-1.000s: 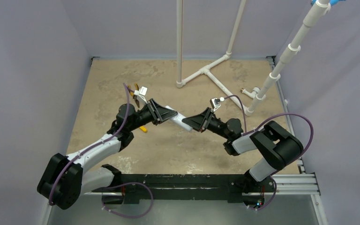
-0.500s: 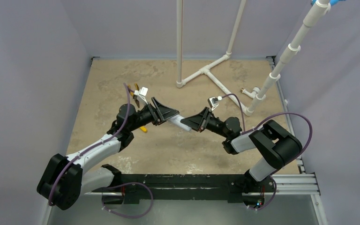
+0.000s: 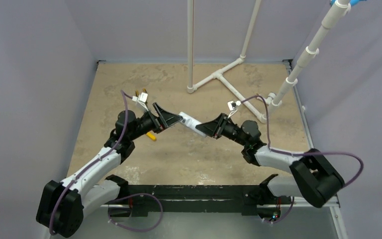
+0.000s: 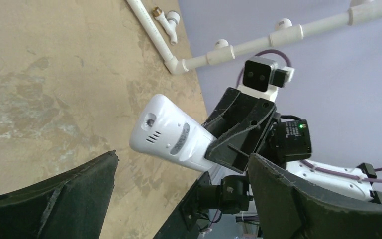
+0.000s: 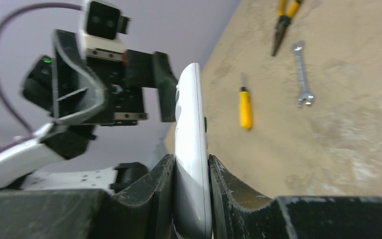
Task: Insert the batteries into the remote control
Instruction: Turn over the remote control at the center of the board.
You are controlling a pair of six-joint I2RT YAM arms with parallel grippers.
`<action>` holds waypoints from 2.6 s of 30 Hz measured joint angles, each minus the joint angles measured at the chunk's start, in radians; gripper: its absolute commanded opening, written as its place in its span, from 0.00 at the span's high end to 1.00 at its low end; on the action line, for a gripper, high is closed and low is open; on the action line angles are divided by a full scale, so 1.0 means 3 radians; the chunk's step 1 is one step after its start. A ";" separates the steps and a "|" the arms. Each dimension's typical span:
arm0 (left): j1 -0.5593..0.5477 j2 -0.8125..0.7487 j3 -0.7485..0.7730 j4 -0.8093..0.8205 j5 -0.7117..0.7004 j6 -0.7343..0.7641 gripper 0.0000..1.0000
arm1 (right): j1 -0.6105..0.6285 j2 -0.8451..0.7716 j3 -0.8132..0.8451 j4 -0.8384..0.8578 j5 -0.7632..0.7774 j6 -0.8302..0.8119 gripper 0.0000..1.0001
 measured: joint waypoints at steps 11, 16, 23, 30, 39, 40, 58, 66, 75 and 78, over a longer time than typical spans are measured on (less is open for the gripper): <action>0.0158 -0.0437 0.0132 -0.0843 -0.0189 0.0500 0.00 | 0.0631 -0.0768 0.0802 -0.3029 0.1944 -0.2564 1.00; 0.0174 -0.0454 0.0136 -0.1019 -0.0251 0.0589 0.00 | 0.0907 -0.0491 0.0983 -0.3684 0.2808 -0.3104 1.00; 0.0198 -0.0432 0.0203 -0.1190 -0.0289 0.0673 0.00 | 0.1375 0.0028 0.1230 -0.4107 0.3755 -0.3445 1.00; 0.0235 -0.0407 0.0242 -0.1247 -0.0319 0.0708 0.00 | 0.1736 0.0402 0.1284 -0.4218 0.4448 -0.3555 1.00; 0.0263 -0.0371 0.0242 -0.1266 -0.0324 0.0713 0.00 | 0.2099 0.0764 0.1280 -0.4107 0.5023 -0.3353 0.85; 0.0266 -0.0371 0.0242 -0.1268 -0.0324 0.0713 0.00 | 0.2131 0.0795 0.1277 -0.4093 0.5067 -0.3307 0.85; 0.0284 -0.0326 0.0282 -0.1310 -0.0303 0.0713 0.00 | 0.2475 0.1448 0.1272 -0.4341 0.5694 -0.2160 0.54; 0.0301 -0.0362 0.0282 -0.1363 -0.0306 0.0713 0.00 | 0.2481 0.1347 0.1249 -0.4392 0.5720 -0.2035 0.43; 0.0422 -0.0572 0.0282 -0.1611 -0.0450 0.0783 0.00 | 0.2481 0.0796 0.0926 -0.3604 0.4901 -0.2349 0.32; 0.0431 -0.0679 0.0285 -0.1710 -0.0539 0.0855 0.00 | 0.2466 0.0669 0.0886 -0.3396 0.4622 -0.2467 0.31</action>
